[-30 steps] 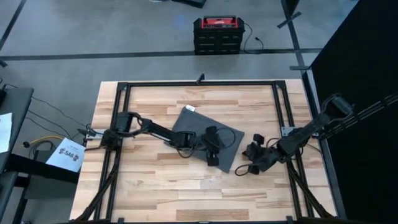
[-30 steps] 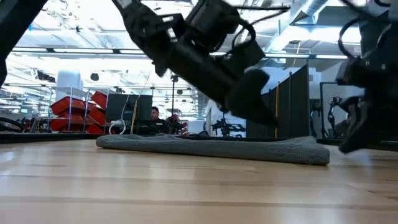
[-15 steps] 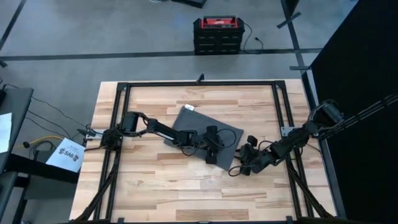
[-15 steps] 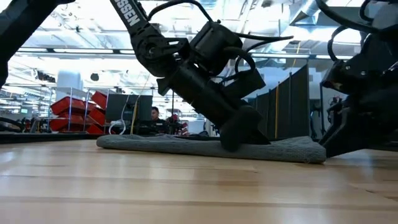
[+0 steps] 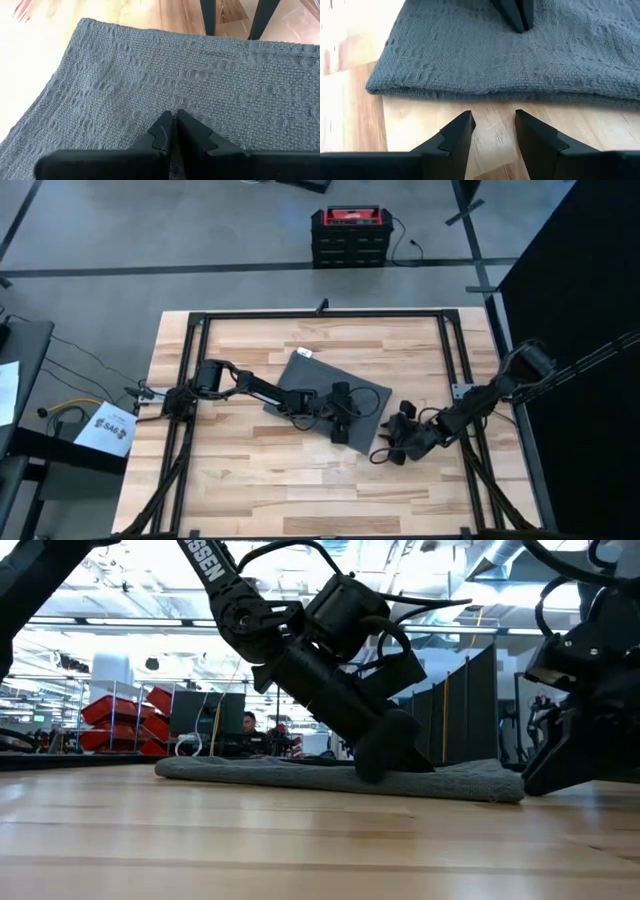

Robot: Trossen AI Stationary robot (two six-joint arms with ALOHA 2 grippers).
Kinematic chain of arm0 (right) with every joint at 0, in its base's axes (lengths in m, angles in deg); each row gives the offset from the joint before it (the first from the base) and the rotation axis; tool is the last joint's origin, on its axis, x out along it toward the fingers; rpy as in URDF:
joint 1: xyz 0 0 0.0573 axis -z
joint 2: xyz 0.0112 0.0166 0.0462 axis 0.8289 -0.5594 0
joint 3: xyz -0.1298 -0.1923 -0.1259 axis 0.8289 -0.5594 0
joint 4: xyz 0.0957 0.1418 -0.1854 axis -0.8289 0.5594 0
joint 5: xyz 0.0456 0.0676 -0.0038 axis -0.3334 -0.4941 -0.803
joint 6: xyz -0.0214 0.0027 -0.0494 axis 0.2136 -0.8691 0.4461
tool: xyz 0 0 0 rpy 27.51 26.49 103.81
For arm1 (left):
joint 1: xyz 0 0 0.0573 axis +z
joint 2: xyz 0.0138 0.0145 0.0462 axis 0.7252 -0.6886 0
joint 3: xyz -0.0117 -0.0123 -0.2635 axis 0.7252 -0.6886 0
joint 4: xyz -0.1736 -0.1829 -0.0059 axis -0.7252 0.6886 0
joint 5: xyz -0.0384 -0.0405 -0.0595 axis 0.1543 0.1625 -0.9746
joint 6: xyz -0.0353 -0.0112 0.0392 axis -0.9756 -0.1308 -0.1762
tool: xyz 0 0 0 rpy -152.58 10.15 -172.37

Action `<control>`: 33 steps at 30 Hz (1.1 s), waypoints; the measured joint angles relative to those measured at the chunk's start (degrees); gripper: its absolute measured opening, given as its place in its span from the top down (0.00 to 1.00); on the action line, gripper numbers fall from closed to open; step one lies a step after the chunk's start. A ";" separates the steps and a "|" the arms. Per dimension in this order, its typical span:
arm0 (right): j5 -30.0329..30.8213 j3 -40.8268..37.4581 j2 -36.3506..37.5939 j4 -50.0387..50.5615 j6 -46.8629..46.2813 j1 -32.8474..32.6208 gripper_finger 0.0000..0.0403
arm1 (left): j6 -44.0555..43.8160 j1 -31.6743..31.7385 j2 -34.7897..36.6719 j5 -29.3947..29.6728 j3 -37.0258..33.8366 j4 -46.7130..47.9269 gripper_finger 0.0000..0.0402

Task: Roll towel
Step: Roll the gray towel

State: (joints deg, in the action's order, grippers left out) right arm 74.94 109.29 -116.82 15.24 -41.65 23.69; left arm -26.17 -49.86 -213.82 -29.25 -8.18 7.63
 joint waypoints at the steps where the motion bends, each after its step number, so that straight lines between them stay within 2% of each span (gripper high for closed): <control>1: 0.04 0.00 -0.45 -0.77 0.57 0.38 0.65 | -0.02 -0.13 0.00 0.12 0.00 0.03 0.96; 7: -0.80 -0.27 -0.49 -5.40 6.74 2.13 0.65 | -0.04 -0.62 0.00 0.33 -0.07 0.11 0.96; 11: -0.79 0.76 0.38 -4.85 10.89 2.62 0.65 | -0.23 -0.63 -0.02 0.31 -0.07 0.13 0.96; 17: -0.07 3.69 4.19 0.14 16.09 4.50 0.65 | -0.57 -0.48 -0.04 0.11 -0.07 0.09 0.96; 22: 0.62 6.04 7.79 6.99 16.88 5.06 0.65 | -0.68 -0.43 -0.07 0.00 -0.07 0.09 0.96; 28: 0.48 6.14 9.18 15.73 9.57 4.89 0.65 | -0.78 -0.35 -0.07 -0.12 -0.07 0.11 0.96; 33: -2.86 6.14 9.15 23.33 -0.01 3.52 0.65 | -0.77 -0.35 -0.07 -0.13 -0.07 0.11 0.96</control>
State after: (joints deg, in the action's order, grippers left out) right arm 72.07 115.44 -107.67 38.57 -41.65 27.22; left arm -26.94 -50.21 -213.89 -29.38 -8.24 7.74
